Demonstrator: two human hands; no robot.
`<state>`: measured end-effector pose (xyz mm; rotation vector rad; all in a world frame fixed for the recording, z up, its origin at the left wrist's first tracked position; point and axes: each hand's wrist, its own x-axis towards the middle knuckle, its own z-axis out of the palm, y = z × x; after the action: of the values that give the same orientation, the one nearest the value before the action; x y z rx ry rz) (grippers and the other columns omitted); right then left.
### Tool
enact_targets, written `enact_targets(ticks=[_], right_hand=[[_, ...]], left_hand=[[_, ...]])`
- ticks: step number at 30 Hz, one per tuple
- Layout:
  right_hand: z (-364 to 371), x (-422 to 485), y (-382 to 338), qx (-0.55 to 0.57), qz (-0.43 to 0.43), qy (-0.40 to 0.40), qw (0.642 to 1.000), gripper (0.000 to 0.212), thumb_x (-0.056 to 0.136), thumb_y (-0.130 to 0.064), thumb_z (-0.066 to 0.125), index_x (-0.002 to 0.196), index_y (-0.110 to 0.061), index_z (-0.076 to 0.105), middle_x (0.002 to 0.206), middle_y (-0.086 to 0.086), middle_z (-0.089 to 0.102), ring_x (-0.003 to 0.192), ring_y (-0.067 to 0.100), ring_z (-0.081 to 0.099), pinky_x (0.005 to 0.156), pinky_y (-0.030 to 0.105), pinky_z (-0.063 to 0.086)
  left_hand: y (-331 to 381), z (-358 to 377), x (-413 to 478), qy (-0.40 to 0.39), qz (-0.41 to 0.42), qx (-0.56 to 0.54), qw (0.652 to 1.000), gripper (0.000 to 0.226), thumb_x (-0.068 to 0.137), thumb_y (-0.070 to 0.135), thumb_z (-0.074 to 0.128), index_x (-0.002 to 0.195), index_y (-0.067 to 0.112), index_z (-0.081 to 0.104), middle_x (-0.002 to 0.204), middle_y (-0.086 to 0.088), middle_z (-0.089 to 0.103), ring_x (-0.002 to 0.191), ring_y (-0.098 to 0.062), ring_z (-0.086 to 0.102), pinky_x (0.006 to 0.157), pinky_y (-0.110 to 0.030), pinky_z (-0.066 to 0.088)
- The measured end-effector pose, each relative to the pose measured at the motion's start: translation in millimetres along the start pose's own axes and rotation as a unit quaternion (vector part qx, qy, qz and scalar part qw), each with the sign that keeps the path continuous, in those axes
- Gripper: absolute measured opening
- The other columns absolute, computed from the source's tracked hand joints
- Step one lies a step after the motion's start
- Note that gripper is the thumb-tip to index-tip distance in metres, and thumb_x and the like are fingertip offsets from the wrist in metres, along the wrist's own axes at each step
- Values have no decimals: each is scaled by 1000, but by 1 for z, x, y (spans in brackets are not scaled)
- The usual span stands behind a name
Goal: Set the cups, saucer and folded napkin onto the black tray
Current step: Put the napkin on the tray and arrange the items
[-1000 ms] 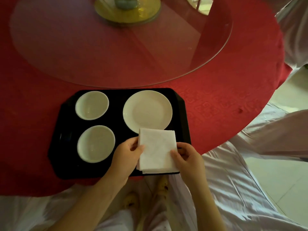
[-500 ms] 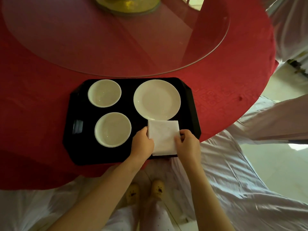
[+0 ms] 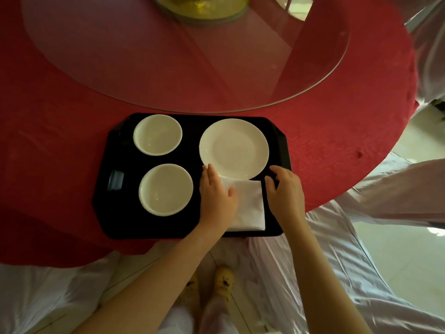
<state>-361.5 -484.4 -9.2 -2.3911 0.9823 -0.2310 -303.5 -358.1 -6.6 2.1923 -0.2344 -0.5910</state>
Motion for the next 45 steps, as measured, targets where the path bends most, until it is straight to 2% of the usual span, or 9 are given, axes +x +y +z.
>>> enact_targets(ticks=[3,8,15,21,26,30,33,37,45], right_hand=[[2,27,1,-98,-79,-24,992,42,91,-19,53,132,-8,47,141,8,47,131,28,33,102,40,34],[10,40,10,-192,-123,-77,971,54,90,-31,53,137,-9,38,151,5,32,140,25,19,113,40,19],[16,47,15,-216,-139,-67,964,56,93,-34,47,140,-6,35,153,8,30,145,24,10,119,43,-4],[11,42,14,-172,-143,-72,972,55,94,-32,46,142,-9,32,154,8,26,145,23,9,120,43,1],[0,-4,15,-75,-153,-35,985,53,89,-28,58,136,-9,43,143,8,46,134,29,35,110,43,30],[5,-37,24,-154,-163,-155,962,68,93,-43,42,147,-11,16,157,6,17,146,22,9,120,36,3],[12,-43,29,-204,-177,-178,946,71,95,-45,34,147,-12,-1,159,5,-1,146,18,-9,115,35,-16],[14,-38,26,-225,-191,-173,940,70,96,-43,33,147,-10,-3,159,6,-3,136,16,-23,114,36,-19],[18,-48,32,-229,-167,-184,941,69,96,-40,28,146,-7,-6,158,9,-5,137,20,-26,114,38,-19]], left_hand=[[7,2,19,7,-33,-17,999,70,92,15,46,145,0,2,157,-16,4,145,-28,9,119,-37,15],[5,1,31,18,-48,-9,999,54,88,12,44,137,-6,29,150,-18,24,137,-31,27,112,-42,30],[2,3,41,24,-34,-11,999,55,90,12,43,140,-1,26,155,-11,17,140,-26,22,114,-41,28],[-3,4,37,12,-30,-2,999,59,93,14,43,146,8,18,158,-7,7,145,-22,10,118,-36,16],[-23,4,-5,-19,0,54,998,63,89,9,49,145,13,19,155,-6,18,142,-22,15,114,-31,17],[-36,13,-27,-43,30,148,988,79,88,13,54,147,15,1,157,-4,12,143,-23,10,116,-34,16],[-39,14,-29,-23,29,196,980,78,89,18,53,147,14,2,156,-5,14,141,-25,11,116,-34,15],[-34,16,-28,-16,21,211,977,77,88,21,55,147,11,5,156,-5,14,140,-25,13,116,-34,15],[-36,17,-31,-8,33,232,972,74,89,23,54,146,12,8,154,-5,18,138,-24,16,115,-34,18]])
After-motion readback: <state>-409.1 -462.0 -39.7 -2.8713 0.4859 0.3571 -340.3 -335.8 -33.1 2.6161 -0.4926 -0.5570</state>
